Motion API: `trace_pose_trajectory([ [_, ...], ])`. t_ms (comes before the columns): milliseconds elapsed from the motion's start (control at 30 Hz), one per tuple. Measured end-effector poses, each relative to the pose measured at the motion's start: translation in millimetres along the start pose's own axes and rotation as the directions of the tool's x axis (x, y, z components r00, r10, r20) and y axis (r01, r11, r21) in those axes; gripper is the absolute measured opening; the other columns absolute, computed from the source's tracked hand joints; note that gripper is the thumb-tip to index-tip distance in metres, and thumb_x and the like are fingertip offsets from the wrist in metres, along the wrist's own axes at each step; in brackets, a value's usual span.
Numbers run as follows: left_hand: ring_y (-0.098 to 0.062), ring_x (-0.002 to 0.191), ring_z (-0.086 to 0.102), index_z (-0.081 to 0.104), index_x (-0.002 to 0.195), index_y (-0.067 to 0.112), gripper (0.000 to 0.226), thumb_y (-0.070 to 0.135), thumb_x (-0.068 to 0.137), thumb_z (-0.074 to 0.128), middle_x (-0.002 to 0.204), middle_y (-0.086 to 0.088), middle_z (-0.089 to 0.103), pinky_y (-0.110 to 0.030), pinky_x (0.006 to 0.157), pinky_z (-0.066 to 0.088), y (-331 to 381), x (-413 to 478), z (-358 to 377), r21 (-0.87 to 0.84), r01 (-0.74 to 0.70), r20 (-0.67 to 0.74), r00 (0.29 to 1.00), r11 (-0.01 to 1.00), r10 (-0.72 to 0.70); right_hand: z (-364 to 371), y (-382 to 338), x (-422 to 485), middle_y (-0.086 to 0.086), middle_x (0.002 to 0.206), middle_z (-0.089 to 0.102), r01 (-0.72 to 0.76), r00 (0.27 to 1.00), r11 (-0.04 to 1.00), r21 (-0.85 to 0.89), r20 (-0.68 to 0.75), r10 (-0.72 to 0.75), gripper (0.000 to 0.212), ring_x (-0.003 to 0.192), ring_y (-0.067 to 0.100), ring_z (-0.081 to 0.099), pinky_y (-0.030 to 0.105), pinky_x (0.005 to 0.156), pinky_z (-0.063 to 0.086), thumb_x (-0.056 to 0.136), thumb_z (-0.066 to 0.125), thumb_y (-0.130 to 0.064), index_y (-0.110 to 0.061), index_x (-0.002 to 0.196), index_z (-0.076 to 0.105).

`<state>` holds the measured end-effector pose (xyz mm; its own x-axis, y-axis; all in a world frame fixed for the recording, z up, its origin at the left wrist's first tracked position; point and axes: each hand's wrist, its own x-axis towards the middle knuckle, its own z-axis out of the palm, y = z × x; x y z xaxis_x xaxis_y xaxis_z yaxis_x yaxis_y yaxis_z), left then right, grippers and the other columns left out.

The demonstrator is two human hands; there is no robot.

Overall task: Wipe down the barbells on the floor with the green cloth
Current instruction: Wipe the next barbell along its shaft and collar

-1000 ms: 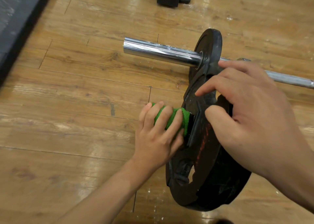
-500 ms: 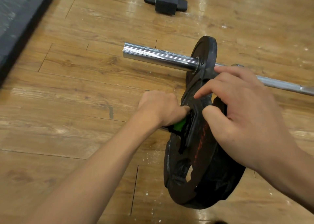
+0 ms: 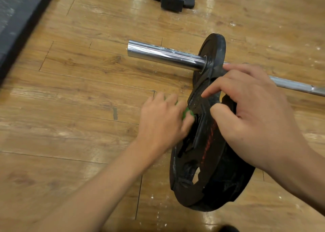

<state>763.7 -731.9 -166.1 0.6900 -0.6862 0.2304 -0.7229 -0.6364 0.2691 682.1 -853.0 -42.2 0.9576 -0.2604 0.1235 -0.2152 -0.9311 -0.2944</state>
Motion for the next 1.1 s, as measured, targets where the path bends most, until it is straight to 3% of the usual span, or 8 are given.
trace_pose_trajectory([
  [133, -0.027, 0.084, 0.06, 0.066, 0.084, 0.012, 0.058, 0.061, 0.103, 0.041, 0.092, -0.006, 0.063, -0.032, 0.07, 0.04, -16, 57, -12, -0.042, 0.306, 0.659, 0.724, 0.951, -0.204, 0, 0, 0, -0.016, 0.087, 0.059, 0.001, 1.0, 1.0, 0.012, 0.009, -0.001, 0.046, 0.138, 0.019, 0.045, 0.044, 0.103, 0.037, 0.077, 0.034, -0.041, -0.024, 0.096, 0.073],
  [200, -0.033, 0.099, 0.061, 0.068, 0.092, 0.007, 0.06, 0.061, 0.102, 0.043, 0.106, -0.013, 0.065, -0.034, 0.078, 0.039, -21, 62, -12, -0.119, 0.366, 0.713, 0.679, 0.923, -0.178, 0, 1, -1, -0.014, 0.087, 0.061, -0.004, 1.0, 1.0, 0.014, 0.011, 0.003, 0.046, 0.138, 0.02, 0.045, 0.047, 0.105, 0.039, 0.078, 0.035, -0.04, -0.024, 0.096, 0.073],
  [367, -0.008, 0.063, 0.038, 0.061, 0.075, 0.021, 0.05, 0.052, 0.105, 0.038, 0.073, 0.008, 0.054, -0.03, 0.055, 0.022, -4, 16, -8, -0.004, 0.002, 0.188, 0.982, 1.0, -0.002, 0, 1, 0, -0.014, 0.084, 0.06, -0.001, 1.0, 1.0, 0.01, 0.008, 0.001, 0.046, 0.137, 0.02, 0.047, 0.049, 0.104, 0.04, 0.078, 0.035, -0.039, -0.024, 0.096, 0.074],
  [500, -0.029, 0.11, 0.054, 0.072, 0.115, 0.015, 0.027, 0.033, 0.105, 0.053, 0.115, -0.007, 0.063, -0.042, 0.103, 0.041, 5, -40, 18, -0.06, -0.095, -0.148, 0.985, 0.994, 0.086, 0, 1, 0, -0.013, 0.088, 0.064, 0.0, 1.0, 1.0, 0.02, -0.002, 0.0, 0.046, 0.137, 0.019, 0.046, 0.045, 0.104, 0.038, 0.078, 0.035, -0.04, -0.024, 0.095, 0.074],
  [633, -0.033, 0.13, 0.049, 0.07, 0.13, 0.013, 0.032, 0.029, 0.106, 0.056, 0.127, -0.011, 0.063, -0.044, 0.125, 0.023, 5, -60, 28, -0.063, -0.1, -0.205, 0.975, 0.993, 0.085, 0, 1, 0, -0.013, 0.091, 0.065, -0.005, 1.0, 1.0, 0.026, -0.013, 0.005, 0.046, 0.137, 0.018, 0.046, 0.041, 0.104, 0.036, 0.078, 0.035, -0.04, -0.024, 0.095, 0.074],
  [767, -0.023, 0.082, 0.05, 0.068, 0.088, 0.018, 0.032, 0.037, 0.104, 0.047, 0.089, -0.002, 0.063, -0.037, 0.074, 0.031, 9, -14, 1, -0.023, -0.042, -0.061, 0.997, 0.999, 0.041, 0, 0, 2, -0.017, 0.089, 0.06, -0.024, 1.0, 0.999, 0.03, 0.002, 0.023, 0.048, 0.137, 0.016, 0.045, 0.043, 0.105, 0.038, 0.076, 0.033, -0.043, -0.024, 0.094, 0.073],
  [900, -0.019, 0.063, 0.05, 0.048, 0.065, 0.019, 0.05, 0.051, 0.095, 0.024, 0.069, 0.005, 0.056, -0.031, 0.056, 0.028, 2, 29, -10, 0.033, -0.034, 0.264, 0.964, 0.999, 0.024, 0, 1, 3, -0.016, 0.089, 0.059, -0.02, 1.0, 0.999, 0.038, -0.002, 0.02, 0.047, 0.135, 0.018, 0.046, 0.047, 0.108, 0.04, 0.076, 0.034, -0.043, -0.023, 0.092, 0.073],
  [1100, -0.02, 0.068, 0.047, 0.059, 0.064, 0.013, 0.044, 0.044, 0.09, 0.041, 0.067, 0.006, 0.046, -0.032, 0.059, 0.026, -24, 16, -22, -0.287, 0.043, -0.051, 0.997, 0.957, -0.06, 3, 5, 0, -0.011, 0.096, 0.066, 0.0, 0.999, 0.996, 0.085, -0.05, 0.005, 0.048, 0.129, 0.021, 0.051, 0.04, 0.107, 0.037, 0.077, 0.034, -0.042, -0.021, 0.096, 0.073],
])
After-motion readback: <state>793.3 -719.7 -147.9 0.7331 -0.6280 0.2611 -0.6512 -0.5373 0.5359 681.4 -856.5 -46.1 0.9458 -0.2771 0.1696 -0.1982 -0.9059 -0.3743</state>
